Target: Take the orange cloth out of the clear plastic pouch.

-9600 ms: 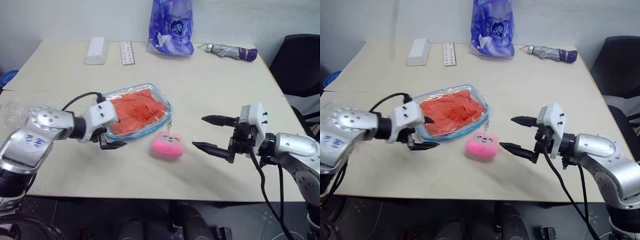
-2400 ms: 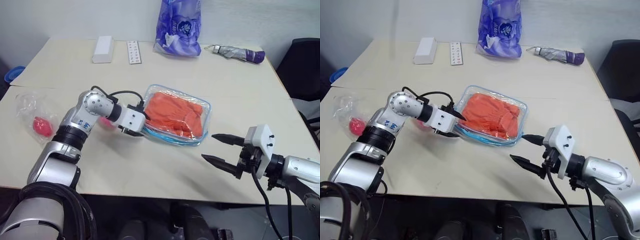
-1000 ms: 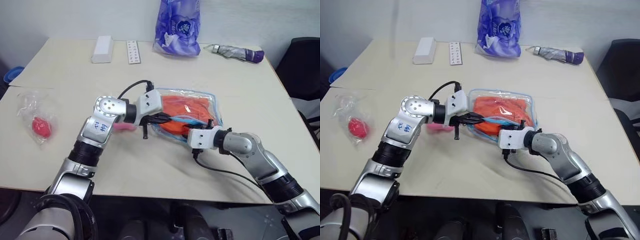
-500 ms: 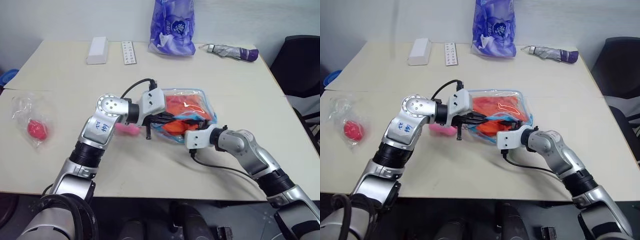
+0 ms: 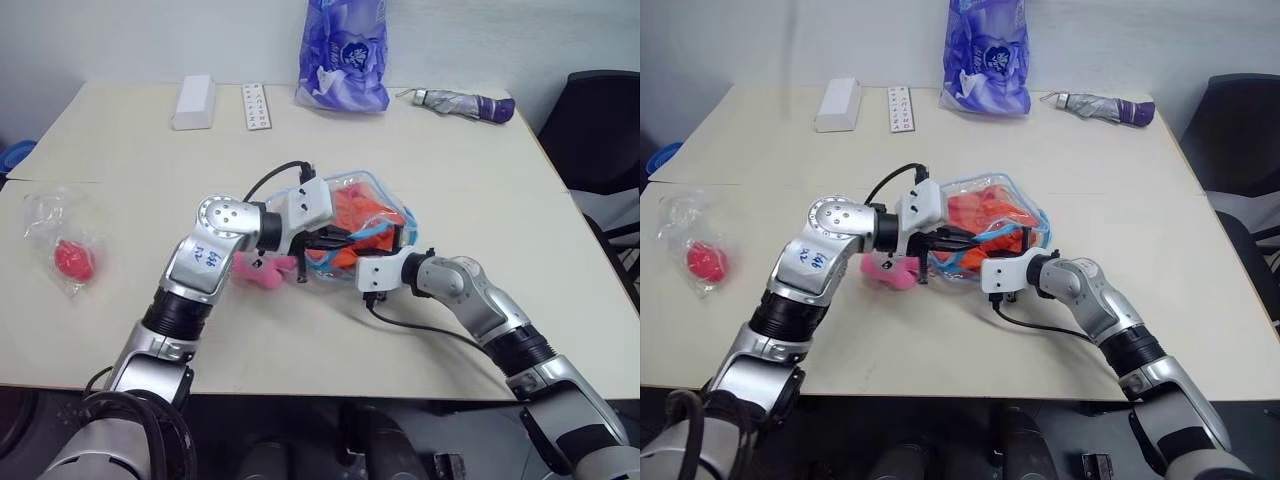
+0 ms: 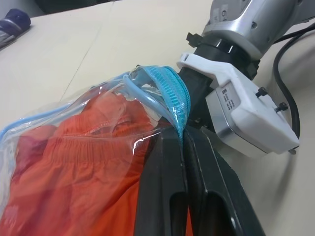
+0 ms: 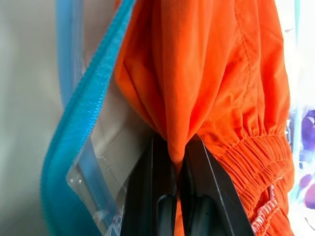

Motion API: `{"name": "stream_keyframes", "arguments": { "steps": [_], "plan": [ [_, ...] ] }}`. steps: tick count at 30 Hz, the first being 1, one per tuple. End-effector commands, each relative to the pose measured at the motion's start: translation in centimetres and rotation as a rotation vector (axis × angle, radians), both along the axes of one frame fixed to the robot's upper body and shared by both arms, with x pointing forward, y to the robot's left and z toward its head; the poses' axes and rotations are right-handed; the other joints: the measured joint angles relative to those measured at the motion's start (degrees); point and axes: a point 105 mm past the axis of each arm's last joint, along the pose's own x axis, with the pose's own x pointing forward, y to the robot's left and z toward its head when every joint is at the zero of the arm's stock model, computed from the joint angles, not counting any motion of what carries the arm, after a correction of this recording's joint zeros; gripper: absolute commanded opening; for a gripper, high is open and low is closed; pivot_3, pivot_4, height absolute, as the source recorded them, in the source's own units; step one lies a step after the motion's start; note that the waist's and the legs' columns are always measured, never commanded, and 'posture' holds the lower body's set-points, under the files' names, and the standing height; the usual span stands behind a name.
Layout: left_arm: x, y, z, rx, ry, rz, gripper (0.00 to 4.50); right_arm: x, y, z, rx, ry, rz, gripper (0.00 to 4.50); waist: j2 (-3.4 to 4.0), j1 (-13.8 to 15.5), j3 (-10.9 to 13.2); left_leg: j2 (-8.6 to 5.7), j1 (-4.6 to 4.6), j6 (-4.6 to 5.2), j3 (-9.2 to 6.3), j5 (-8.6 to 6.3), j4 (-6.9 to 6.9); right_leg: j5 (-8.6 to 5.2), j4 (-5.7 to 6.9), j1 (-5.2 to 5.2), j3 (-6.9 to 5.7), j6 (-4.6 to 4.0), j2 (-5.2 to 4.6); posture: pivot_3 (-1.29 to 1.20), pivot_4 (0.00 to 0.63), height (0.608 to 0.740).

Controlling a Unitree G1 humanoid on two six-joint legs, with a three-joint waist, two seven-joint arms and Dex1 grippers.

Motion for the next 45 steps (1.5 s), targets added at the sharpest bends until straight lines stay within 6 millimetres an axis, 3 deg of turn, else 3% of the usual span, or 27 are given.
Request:
{"name": "stream_keyframes", "arguments": {
  "steps": [1, 6, 12, 19, 22, 26, 29, 33, 38, 41, 42, 45],
  "plan": [
    [0.4, -0.4, 0.6, -0.007, -0.048, 0.013, 0.0, -0.9, 0.0, -0.6, -0.022, 0.025, 0.018, 0.04, 0.0, 0.07, 0.0, 0.0, 0.0, 0.0, -0.01, 0.0, 0.0, 0.0, 0.0, 0.0, 0.0, 0.0, 0.0, 0.0, 0.15, 0.74],
    [3.0, 1.7, -1.8, 0.142, -0.16, 0.129, 0.0, -4.3, -0.8, 1.8, -0.006, -0.022, 0.127, 0.04, 0.02, 0.36, -0.01, -0.03, -0.03, -0.01, -0.05, -0.01, 0.0, 0.0, -0.03, 0.0, -0.04, 0.0, -0.03, 0.0, 0.15, 0.74],
    [5.1, 2.8, -2.1, 0.141, -0.169, 0.225, 0.0, -8.5, -3.5, 2.1, -0.093, -0.03, 0.191, 0.04, 0.03, 0.5, 0.0, -0.05, -0.08, -0.01, -0.11, -0.01, -0.02, 0.01, -0.12, 0.01, -0.12, 0.02, -0.02, 0.0, 0.15, 0.74],
    [5.7, 5.3, -3.0, 0.214, -0.207, 0.258, 0.0, -12.4, -9.6, 0.5, -0.213, 0.058, 0.093, 0.04, 0.02, 0.94, 0.01, -0.04, -0.01, -0.02, -0.03, -0.02, -0.1, 0.02, -0.17, 0.05, -0.09, 0.03, 0.01, 0.0, 0.15, 0.74],
    [5.1, 7.0, -3.0, 0.266, -0.233, 0.234, 0.0, -13.2, -14.4, -0.3, -0.249, 0.094, -0.074, 0.04, 0.02, 0.95, 0.01, -0.02, -0.02, -0.05, 0.09, -0.04, -0.15, 0.02, -0.15, 0.09, 0.01, 0.03, 0.06, 0.0, 0.15, 0.74],
    [3.4, 8.5, -3.8, 0.326, -0.238, 0.15, 0.0, -13.1, -20.4, -0.1, -0.258, 0.063, -0.332, 0.04, 0.02, 0.87, 0.0, -0.02, 0.06, -0.05, 0.32, -0.05, -0.34, 0.01, -0.2, 0.17, 0.2, 0.03, 0.09, 0.0, 0.15, 0.74],
    [2.5, 9.2, -4.2, 0.363, -0.252, 0.123, 0.0, -12.5, -22.7, 0.5, -0.202, 0.026, -0.464, 0.04, 0.02, 0.84, 0.0, 0.0, 0.1, -0.06, 0.39, -0.05, -0.41, -0.01, -0.25, 0.14, 0.26, 0.0, 0.11, 0.0, 0.15, 0.74],
    [0.6, 9.4, -4.9, 0.367, -0.222, 0.065, 0.0, -10.6, -22.7, 1.0, -0.01, 0.002, -0.583, 0.04, 0.04, 0.2, 0.0, 0.05, 0.13, -0.08, 0.47, -0.03, -0.43, -0.02, -0.19, 0.12, 0.33, -0.02, 0.16, 0.0, 0.15, 0.74],
    [-0.9, 8.0, -5.8, 0.335, -0.182, 0.023, 0.0, -7.2, -18.9, 1.2, 0.24, 0.024, -0.574, 0.04, 0.08, 0.14, -0.01, 0.06, 0.15, -0.1, 0.52, -0.03, -0.43, -0.03, -0.12, 0.09, 0.37, -0.03, 0.16, 0.0, 0.15, 0.74],
    [-0.8, 7.5, -5.9, 0.316, -0.159, 0.058, 0.0, -5.5, -17.4, 1.7, 0.302, 0.039, -0.571, 0.04, 0.14, 0.27, -0.02, 0.03, 0.12, -0.08, 0.53, -0.02, -0.4, -0.02, -0.02, 0.06, 0.37, -0.03, 0.15, 0.0, 0.15, 0.74],
    [-0.6, 7.5, -5.8, 0.307, -0.151, 0.079, 0.0, -5.2, -17.2, 1.9, 0.319, 0.042, -0.575, 0.27, 0.15, 0.37, -0.02, 0.02, 0.1, -0.08, 0.53, -0.02, -0.39, -0.02, -0.01, 0.03, 0.37, -0.03, 0.14, 0.0, 0.15, 0.74],
    [-0.1, 7.8, -5.0, 0.241, -0.102, 0.144, 0.66, -5.2, -17.0, 2.8, 0.404, 0.096, -0.58, 1.06, 0.15, 0.77, -0.02, 0.0, 0.07, -0.05, 0.53, -0.02, -0.35, -0.02, -0.05, 0.03, 0.22, -0.03, 0.11, 0.0, 0.15, 0.74]
  ]
}}
